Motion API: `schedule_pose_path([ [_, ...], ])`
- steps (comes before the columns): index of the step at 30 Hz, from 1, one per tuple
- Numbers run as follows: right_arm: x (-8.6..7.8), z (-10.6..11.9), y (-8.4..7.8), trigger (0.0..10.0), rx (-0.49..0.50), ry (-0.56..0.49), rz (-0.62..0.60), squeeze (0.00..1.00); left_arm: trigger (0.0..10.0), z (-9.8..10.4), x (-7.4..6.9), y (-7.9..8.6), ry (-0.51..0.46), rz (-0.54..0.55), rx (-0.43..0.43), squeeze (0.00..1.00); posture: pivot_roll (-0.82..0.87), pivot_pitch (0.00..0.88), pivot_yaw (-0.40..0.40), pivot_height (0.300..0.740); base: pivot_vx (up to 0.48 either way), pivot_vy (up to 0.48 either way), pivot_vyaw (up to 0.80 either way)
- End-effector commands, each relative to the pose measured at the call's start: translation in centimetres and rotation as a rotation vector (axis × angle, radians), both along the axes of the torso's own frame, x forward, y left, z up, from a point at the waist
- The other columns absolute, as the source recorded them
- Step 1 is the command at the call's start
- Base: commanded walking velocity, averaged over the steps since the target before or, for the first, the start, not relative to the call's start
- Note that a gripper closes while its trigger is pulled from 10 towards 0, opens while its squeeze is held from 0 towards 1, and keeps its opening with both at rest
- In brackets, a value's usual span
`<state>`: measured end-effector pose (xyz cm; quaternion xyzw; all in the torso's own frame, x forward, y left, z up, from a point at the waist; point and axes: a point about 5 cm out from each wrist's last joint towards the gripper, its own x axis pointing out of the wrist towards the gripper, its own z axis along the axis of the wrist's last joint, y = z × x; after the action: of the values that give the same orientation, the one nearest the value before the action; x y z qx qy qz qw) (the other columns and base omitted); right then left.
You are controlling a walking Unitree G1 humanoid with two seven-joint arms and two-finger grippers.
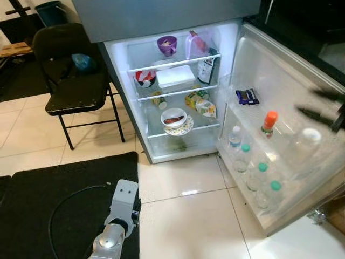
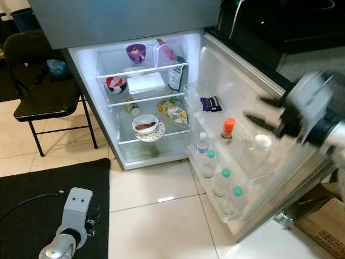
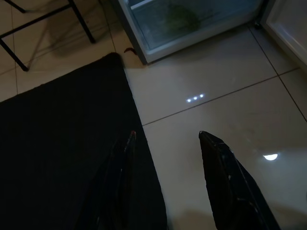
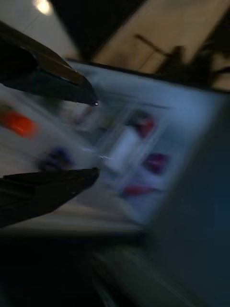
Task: Restocking fridge
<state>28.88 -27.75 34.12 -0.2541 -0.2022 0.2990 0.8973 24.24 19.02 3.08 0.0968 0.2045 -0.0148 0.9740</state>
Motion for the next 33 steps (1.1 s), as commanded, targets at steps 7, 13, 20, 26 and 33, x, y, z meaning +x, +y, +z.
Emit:
schedule_pose_path([
  [7, -4.4, 8.3, -0.2, 10.0, 0.104, -0.302, 0.004, 0.00, 10.0, -0.7, -0.7, -0.5, 0.026, -0.002, -0.012, 0.00, -0.12, 0.184, 0.081, 0.740, 0.000, 0.000, 0.00],
  [13, -3.0, 7.5, -4.1, 10.0, 0.111, -0.279, -0.323, 0.00, 10.0, -0.7, -0.6, -0.6, 0.027, -0.003, -0.014, 0.00, -0.13, 0.183, 0.081, 0.740, 0.000, 0.000, 0.00],
  [20, -0.5, -0.3, -11.8, 10.0, 0.263, -0.127, -0.876, 0.00, 10.0, -0.7, -0.4, -0.8, 0.024, -0.004, -0.019, 0.00, -0.13, 0.181, 0.081, 0.740, 0.000, 0.000, 0.00],
  [26, -0.7, -6.1, -14.4, 10.0, 0.374, -0.050, -1.118, 0.00, 10.0, -0.6, -0.4, -0.6, 0.022, 0.001, -0.018, 0.00, -0.12, 0.181, 0.083, 0.740, 0.000, 0.000, 0.00],
  [33, 0.9, -14.5, -11.6, 10.0, 0.305, 0.245, -0.982, 0.00, 10.0, -0.6, -0.5, -0.5, 0.024, 0.003, -0.016, 0.00, -0.12, 0.186, 0.084, 0.740, 0.000, 0.000, 0.00],
])
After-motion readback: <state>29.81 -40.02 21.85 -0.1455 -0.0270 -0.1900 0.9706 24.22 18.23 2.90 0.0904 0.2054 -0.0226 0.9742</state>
